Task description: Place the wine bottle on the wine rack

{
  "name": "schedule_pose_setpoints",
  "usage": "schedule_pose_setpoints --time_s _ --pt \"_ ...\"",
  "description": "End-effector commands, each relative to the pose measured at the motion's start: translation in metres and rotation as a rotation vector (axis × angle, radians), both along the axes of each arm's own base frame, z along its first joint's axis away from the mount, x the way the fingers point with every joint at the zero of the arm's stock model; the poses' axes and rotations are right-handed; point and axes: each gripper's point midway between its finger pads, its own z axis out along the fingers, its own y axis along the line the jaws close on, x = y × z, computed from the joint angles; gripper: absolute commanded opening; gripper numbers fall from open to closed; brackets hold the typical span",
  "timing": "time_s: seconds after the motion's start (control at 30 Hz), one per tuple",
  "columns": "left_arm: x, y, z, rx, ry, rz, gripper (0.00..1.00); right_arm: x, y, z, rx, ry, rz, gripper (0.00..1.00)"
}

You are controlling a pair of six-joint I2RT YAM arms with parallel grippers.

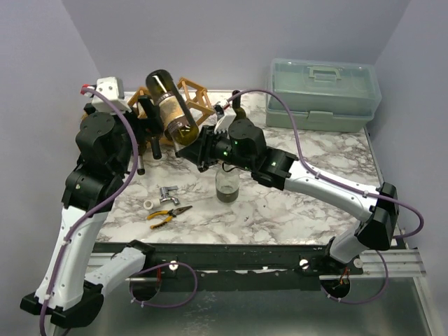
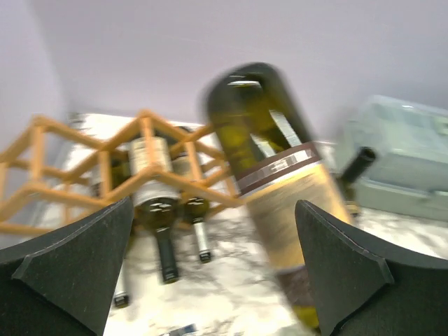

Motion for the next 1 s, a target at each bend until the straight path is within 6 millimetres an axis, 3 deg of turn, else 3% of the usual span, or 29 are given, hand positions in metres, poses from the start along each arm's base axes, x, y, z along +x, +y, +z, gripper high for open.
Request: schedule_pose_setpoints --time_s 0.0,0.1,0.23,0.37,0.5,0.6,0.73,0.8,0.97 --pt "-0.023 0.035 -0.020 0.118 0.059 0.099 0.99 0.037 -0.024 0.085 0.289 -0.090 -0.190 0.01" --pt "-0.021 0.026 -0.029 0.069 0.087 0.066 0.99 0.036 -0.022 0.090 0.320 -0.086 -0.183 0.01" --pt "-0.013 0.032 -0.019 0.039 0.083 0.127 0.99 0.042 -0.015 0.077 0.263 -0.054 -0.193 0.01" --pt "0.020 0.035 -0.008 0.133 0.146 0.192 0.99 0.030 0.001 0.061 0.172 -0.045 -0.212 0.01" --pt "0.056 0.034 -0.022 0.127 0.222 0.196 0.98 0.014 0.006 0.031 0.094 0.004 -0.305 0.01" --pt "0.078 0.056 -0.030 0.083 0.252 0.252 0.95 0.011 0.000 0.012 0.068 0.022 -0.388 0.01" --pt "0.109 0.078 -0.050 -0.034 0.286 0.217 0.90 0.006 0.006 -0.006 0.016 0.044 -0.382 0.01" --pt "0.133 0.080 -0.071 -0.057 0.345 0.160 0.88 0.003 0.009 -0.009 -0.015 0.023 -0.388 0.01" --pt "0.170 0.087 -0.124 -0.027 0.466 0.153 0.86 0.000 0.017 -0.031 -0.085 0.021 -0.415 0.01"
